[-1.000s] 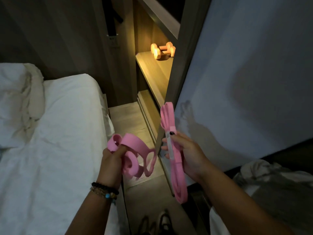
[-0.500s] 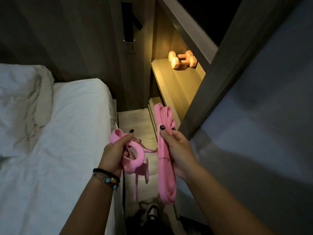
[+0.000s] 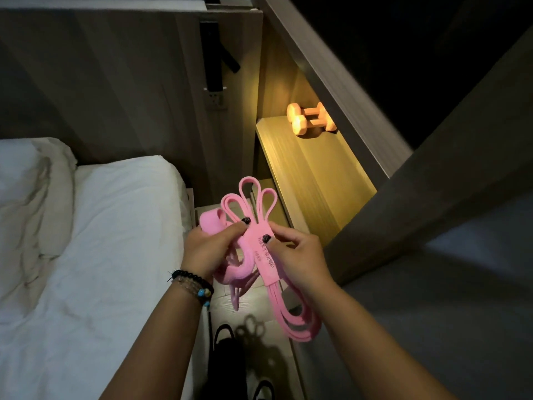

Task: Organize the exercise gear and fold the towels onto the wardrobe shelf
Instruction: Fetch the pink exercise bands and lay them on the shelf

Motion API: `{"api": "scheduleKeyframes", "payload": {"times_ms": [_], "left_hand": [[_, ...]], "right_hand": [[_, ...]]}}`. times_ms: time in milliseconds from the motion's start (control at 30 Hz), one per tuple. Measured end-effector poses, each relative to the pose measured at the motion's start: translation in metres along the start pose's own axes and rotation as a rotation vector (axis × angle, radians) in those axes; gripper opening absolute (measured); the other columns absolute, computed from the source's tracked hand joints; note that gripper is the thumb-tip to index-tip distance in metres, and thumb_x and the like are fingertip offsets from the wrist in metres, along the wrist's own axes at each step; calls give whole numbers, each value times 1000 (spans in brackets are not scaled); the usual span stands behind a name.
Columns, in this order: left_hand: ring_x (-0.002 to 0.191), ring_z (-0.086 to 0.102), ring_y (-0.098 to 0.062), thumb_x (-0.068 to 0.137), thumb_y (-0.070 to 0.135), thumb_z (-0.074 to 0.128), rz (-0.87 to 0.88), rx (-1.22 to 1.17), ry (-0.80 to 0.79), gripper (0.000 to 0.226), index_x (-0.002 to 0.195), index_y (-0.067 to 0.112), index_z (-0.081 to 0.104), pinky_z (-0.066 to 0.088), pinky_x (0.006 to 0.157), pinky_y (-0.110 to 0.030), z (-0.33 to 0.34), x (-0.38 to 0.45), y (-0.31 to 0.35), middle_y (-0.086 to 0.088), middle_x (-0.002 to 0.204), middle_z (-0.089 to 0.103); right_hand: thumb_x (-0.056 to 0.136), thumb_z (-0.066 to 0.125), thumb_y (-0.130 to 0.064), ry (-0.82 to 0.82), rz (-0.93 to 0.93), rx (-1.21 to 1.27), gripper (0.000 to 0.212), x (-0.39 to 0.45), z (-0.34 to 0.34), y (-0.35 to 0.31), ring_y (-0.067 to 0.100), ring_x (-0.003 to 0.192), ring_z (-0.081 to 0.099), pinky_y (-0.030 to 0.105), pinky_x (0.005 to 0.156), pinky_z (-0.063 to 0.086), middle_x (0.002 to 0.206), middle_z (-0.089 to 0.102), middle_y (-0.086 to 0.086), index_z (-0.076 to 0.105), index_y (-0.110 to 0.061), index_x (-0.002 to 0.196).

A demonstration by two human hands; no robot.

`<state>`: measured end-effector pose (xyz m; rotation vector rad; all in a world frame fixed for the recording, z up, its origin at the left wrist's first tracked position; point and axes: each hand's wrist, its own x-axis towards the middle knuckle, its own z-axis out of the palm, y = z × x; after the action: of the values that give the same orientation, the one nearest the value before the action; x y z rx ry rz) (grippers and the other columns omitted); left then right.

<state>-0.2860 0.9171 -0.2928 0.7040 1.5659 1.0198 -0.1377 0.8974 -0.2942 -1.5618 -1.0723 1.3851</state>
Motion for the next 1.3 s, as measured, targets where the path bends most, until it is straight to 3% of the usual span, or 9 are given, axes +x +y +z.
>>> {"api": "scheduleKeyframes", "payload": {"times_ms": [133, 233, 333, 433, 533, 733, 933, 1100, 1300], "left_hand": [[66, 66, -17, 74, 22, 77, -53, -9, 46, 12, 75, 13, 70, 49, 60, -28, -1, 45, 16, 0, 65, 71], [65, 65, -17, 74, 22, 78, -61, -3, 66, 12, 76, 13, 69, 46, 58, -26, -4, 79, 34, -1, 68, 70], [68, 65, -15, 77, 18, 76, -62, -44, 66, 10, 82, 13, 69, 45, 54, -23, -6, 112, 52, -1, 73, 70], [72, 66, -15, 77, 22, 75, -87, -80, 79, 13, 84, 14, 69, 46, 54, -23, -8, 144, 66, 0, 75, 70], [74, 68, -17, 75, 25, 77, -122, -115, 98, 18, 86, 13, 70, 48, 57, -25, -8, 173, 78, 0, 76, 72], [68, 70, -15, 74, 26, 78, -143, -93, 66, 13, 79, 16, 71, 51, 60, -29, 11, 223, 101, 5, 63, 72], [73, 72, -21, 75, 24, 77, -152, -56, 2, 13, 81, 13, 74, 56, 70, -35, 39, 282, 128, -2, 72, 75], [55, 65, -13, 76, 19, 76, -164, -59, -16, 9, 78, 11, 73, 49, 59, -27, 58, 314, 152, -3, 66, 73], [48, 58, -11, 76, 18, 76, -180, -36, -69, 14, 82, 6, 73, 47, 56, -25, 82, 342, 168, -5, 66, 70]], "right_hand": [[84, 69, -21, -36, -23, -173, 40, 37, 15, -12, 16, 88, 68, 43, 70, 60, 106, 68, -7, 64, -35, 120], [77, 70, -39, -12, -32, -376, 51, 64, 29, -23, 11, 89, 63, 35, 67, 60, 111, 57, -11, 55, -38, 126], [80, 70, -38, 7, -74, -555, 65, 89, 40, -36, 8, 89, 57, 22, 63, 50, 116, 48, -10, 42, -31, 137], [79, 72, -32, -33, -148, -632, 60, 112, 51, -47, 7, 88, 53, 28, 71, 54, 108, 44, -9, 44, -31, 131], [80, 72, -33, -16, -176, -694, 56, 134, 57, -52, 5, 89, 50, 24, 75, 52, 105, 43, -11, 46, -32, 129], [79, 70, -35, 93, -211, -684, 53, 191, 47, -61, 2, 82, 49, 17, 64, 44, 100, 45, -13, 50, -33, 128], [73, 75, -27, 113, -248, -595, 56, 265, 31, -71, 1, 84, 52, 15, 66, 46, 102, 48, -11, 55, -28, 125], [68, 78, -18, 154, -252, -498, 53, 304, 21, -87, -6, 90, 51, 8, 65, 44, 100, 48, -13, 56, -27, 115], [65, 78, -10, 243, -234, -408, 52, 334, 5, -102, -5, 87, 53, 8, 61, 43, 100, 50, -11, 52, -34, 103]]}}
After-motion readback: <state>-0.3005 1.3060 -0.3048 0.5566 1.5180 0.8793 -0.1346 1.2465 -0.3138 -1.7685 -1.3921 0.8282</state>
